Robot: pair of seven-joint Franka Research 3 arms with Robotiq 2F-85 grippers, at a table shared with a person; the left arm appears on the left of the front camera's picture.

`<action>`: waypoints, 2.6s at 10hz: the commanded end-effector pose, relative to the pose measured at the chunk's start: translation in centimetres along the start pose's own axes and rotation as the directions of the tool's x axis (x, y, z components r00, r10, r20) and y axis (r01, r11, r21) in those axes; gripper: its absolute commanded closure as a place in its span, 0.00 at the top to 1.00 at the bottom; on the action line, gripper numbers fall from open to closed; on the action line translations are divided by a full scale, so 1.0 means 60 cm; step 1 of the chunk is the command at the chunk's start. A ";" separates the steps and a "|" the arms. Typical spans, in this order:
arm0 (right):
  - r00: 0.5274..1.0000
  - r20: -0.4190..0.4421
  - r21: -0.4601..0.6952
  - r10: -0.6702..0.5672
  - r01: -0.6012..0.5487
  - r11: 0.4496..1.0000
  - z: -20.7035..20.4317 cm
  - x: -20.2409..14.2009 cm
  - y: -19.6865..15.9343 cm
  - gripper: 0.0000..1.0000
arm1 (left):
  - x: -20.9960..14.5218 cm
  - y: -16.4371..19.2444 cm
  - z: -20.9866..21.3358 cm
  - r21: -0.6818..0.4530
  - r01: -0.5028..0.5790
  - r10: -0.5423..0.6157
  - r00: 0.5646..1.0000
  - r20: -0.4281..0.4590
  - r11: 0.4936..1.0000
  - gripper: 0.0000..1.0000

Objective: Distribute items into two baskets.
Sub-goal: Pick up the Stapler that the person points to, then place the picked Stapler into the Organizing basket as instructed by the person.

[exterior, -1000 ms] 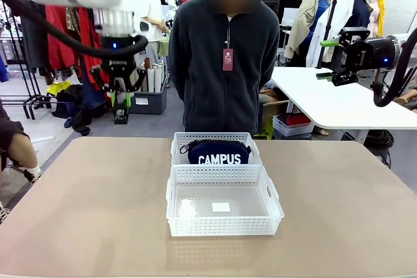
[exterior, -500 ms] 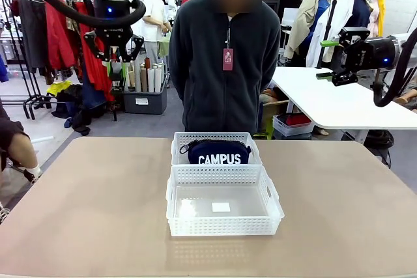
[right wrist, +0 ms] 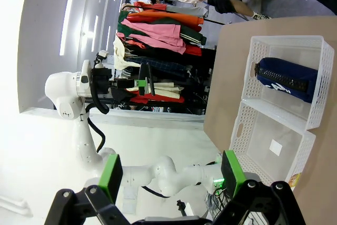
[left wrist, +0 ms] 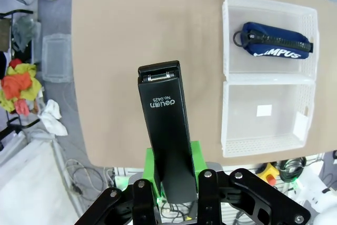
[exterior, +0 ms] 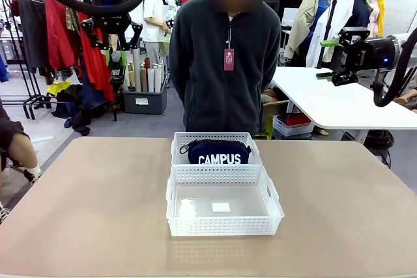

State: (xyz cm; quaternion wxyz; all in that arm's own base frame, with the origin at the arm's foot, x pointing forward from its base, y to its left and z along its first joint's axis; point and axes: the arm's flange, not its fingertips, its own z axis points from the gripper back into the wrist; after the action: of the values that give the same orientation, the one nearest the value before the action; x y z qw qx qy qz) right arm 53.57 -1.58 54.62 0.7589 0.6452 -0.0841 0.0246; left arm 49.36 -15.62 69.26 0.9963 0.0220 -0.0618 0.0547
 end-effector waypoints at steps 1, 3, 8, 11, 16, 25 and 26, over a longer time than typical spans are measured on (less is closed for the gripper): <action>1.000 0.003 0.001 0.001 -0.001 1.000 0.001 -0.001 0.003 1.00 | 0.000 0.000 -0.004 0.004 -0.003 0.003 1.000 -0.004 1.000 0.00; 1.000 0.003 0.001 0.001 -0.001 1.000 0.001 -0.001 0.003 1.00 | 0.000 0.000 -0.004 0.004 -0.003 0.003 1.000 -0.004 1.000 0.00; 1.000 0.003 0.001 0.001 -0.001 1.000 0.001 -0.001 0.003 1.00 | 0.000 0.000 -0.004 0.004 -0.003 0.003 1.000 -0.004 1.000 0.00; 1.000 0.003 0.001 0.001 -0.001 1.000 0.001 -0.001 0.003 1.00 | 0.000 0.000 -0.004 0.004 -0.003 0.003 1.000 -0.004 1.000 0.00; 1.000 0.003 0.001 0.001 -0.001 1.000 0.001 -0.001 0.003 1.00 | 0.000 0.000 -0.004 0.004 -0.003 0.003 1.000 -0.004 1.000 0.00; 1.000 0.003 0.001 0.001 -0.001 1.000 0.001 -0.001 0.003 1.00 | 0.000 0.000 -0.004 0.004 -0.003 0.003 1.000 -0.004 1.000 0.00; 1.000 0.003 0.001 0.001 -0.001 1.000 0.001 -0.001 0.003 1.00 | 0.000 0.000 -0.004 0.004 -0.003 0.003 1.000 -0.004 1.000 0.00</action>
State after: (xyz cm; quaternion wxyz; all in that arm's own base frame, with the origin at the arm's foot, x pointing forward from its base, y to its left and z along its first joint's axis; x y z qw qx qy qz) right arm 53.57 -1.58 54.62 0.7589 0.6452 -0.0841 0.0246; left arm 49.64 -15.76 68.80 0.9966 0.0228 -0.0575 0.0538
